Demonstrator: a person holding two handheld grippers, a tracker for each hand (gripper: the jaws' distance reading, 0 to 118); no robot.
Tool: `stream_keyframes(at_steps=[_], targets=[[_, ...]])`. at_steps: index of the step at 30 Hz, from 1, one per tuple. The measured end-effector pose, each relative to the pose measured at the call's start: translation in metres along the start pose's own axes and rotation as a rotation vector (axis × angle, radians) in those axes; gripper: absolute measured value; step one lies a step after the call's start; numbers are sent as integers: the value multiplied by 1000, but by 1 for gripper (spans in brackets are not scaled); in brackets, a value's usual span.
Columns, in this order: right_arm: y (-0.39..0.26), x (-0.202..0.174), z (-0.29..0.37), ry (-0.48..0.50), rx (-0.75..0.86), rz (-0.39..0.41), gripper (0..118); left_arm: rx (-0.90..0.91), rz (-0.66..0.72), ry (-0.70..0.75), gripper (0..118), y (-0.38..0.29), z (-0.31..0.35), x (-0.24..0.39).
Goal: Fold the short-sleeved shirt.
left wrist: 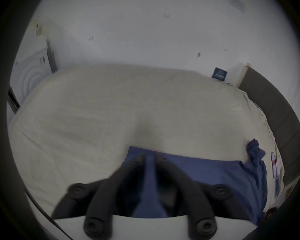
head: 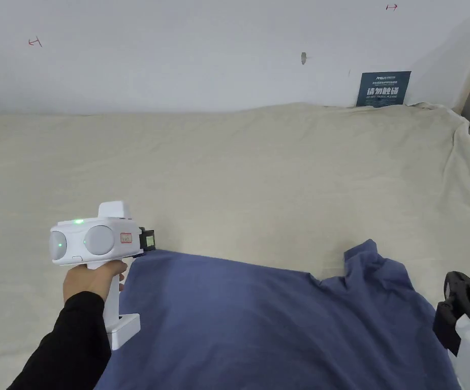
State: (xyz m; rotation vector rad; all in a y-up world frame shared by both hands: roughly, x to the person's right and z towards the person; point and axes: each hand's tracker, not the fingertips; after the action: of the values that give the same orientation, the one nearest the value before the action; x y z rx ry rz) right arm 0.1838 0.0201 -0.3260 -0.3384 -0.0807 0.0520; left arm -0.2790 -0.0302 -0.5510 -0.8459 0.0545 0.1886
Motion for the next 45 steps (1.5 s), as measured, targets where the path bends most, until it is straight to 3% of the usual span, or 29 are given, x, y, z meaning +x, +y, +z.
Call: stream_keyframes(at_steps=[1,3,4,10,13,15,18,19,23,27,28,30,31,33,34,35,41,42,45], targets=[[-1,0,-7,-6,-5,1,0,-49,23,4,75,3,-14,-2],[-2,-4,-16,-16,-18,7,0,-126,26,30,80,7,-39,-6],[-3,-5,-21,-20,-26,10,0,-141,14,60,92,8,-50,-7],[-11,-13,-42,-32,-64,14,0,-189,-34,96,91,7,-96,-17],[-13,-17,-46,-33,-82,13,0,-216,-53,92,71,1,-108,-16],[-16,-14,-49,-29,-93,10,0,-193,-71,100,68,-4,-105,-12],[-18,-11,-53,-24,-113,-4,0,-150,-125,63,15,-8,-97,-4],[-18,-9,-55,-20,-123,-17,0,-149,-127,16,7,-9,-97,0],[-22,11,-80,-10,-205,-63,0,-94,-180,58,3,-19,-80,17],[-27,34,-120,6,-338,-66,3,-22,-170,10,3,-20,-43,22],[-29,40,-131,4,-337,-88,15,-8,-166,1,3,-20,-34,22],[-31,49,-149,17,-405,-86,60,8,-156,-13,3,-18,-17,20],[-33,54,-162,25,-435,-80,75,14,-153,-17,3,-18,-12,19],[-37,60,-178,8,-445,-76,82,23,-151,-20,3,-17,0,17],[-39,62,-185,5,-448,-72,99,25,-150,-21,3,-17,3,17],[-41,63,-193,6,-464,-68,102,28,-150,-19,3,-17,7,16],[-58,56,-235,37,-619,30,98,30,-128,-14,3,-16,16,11],[-61,54,-241,43,-640,43,93,31,-123,-14,3,-17,18,11],[-75,51,-258,70,-681,54,64,30,-117,-12,3,-18,19,10]])
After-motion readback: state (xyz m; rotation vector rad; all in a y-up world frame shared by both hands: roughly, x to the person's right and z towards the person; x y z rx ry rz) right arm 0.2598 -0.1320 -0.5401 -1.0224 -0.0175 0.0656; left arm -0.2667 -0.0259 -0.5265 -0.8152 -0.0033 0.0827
